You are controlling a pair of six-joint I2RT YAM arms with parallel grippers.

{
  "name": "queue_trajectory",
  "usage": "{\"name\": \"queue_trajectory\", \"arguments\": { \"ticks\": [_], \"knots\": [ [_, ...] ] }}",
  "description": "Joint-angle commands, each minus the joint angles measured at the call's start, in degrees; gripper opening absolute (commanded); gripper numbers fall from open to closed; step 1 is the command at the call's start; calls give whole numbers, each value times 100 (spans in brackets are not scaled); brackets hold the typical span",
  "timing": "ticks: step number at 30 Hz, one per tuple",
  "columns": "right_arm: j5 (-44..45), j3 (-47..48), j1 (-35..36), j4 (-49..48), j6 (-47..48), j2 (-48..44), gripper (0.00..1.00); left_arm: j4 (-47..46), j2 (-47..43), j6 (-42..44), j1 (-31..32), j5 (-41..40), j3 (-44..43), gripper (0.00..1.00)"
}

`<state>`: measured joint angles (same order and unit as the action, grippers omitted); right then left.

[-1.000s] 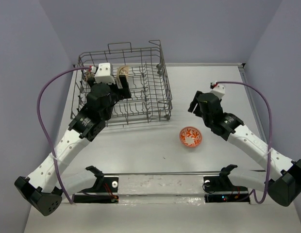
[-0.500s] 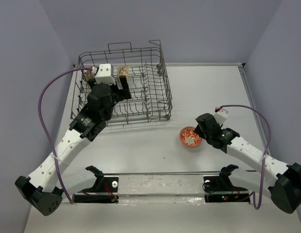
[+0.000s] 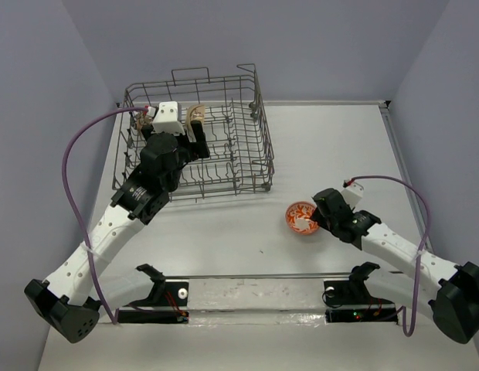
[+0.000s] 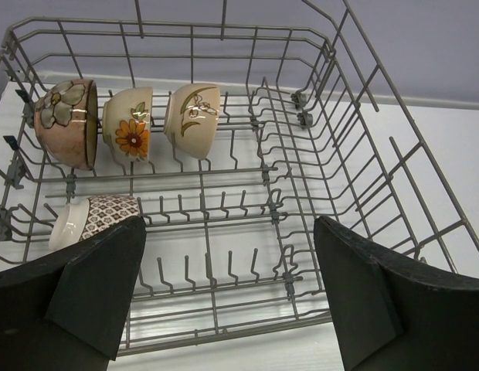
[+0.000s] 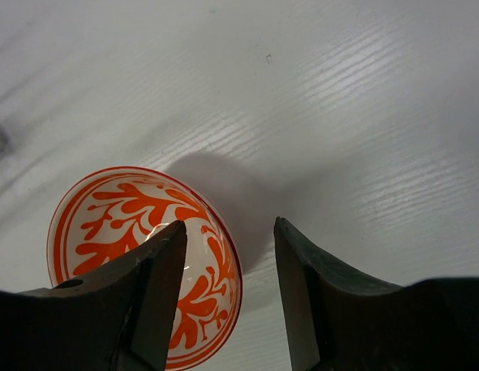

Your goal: Load the bowls into the dish rack

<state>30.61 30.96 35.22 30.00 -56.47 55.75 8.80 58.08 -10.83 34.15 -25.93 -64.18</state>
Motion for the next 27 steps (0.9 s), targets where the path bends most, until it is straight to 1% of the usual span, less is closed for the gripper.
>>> {"name": "queue_trajectory", "arguments": {
  "ticks": [1, 7, 11, 12, 16, 19, 20, 22, 27],
  "knots": [
    [-64, -142, -15, -169, -84, -3, 54, -247, -8, -86, 30, -26, 29, 99],
    [-389, -292, -15, -644, -31, 225, 51, -238, 19, -68, 30, -43, 20, 99],
    [-407, -301, -15, -793, 31, 323, 43, -238, 36, -68, 30, -26, 29, 99],
    [-424, -301, -15, -846, 48, 340, 37, -238, 45, -68, 39, -26, 29, 99],
    [-451, -310, -15, -934, 92, 411, 25, -238, 71, -77, 39, 0, 37, 99],
    [-398, -301, -15, -961, 197, 411, 13, -256, 71, -95, 30, 44, 46, 99],
    [-363, -292, -15, -952, 224, 367, 6, -247, 89, -103, 39, 53, 55, 99],
    [-363, -284, -15, -961, 268, 323, 1, -247, 106, -112, 39, 88, 46, 99],
    [-346, -205, -15, -856, 321, 96, 1, -229, 194, -139, 39, 202, 29, 99]
  ]
}}
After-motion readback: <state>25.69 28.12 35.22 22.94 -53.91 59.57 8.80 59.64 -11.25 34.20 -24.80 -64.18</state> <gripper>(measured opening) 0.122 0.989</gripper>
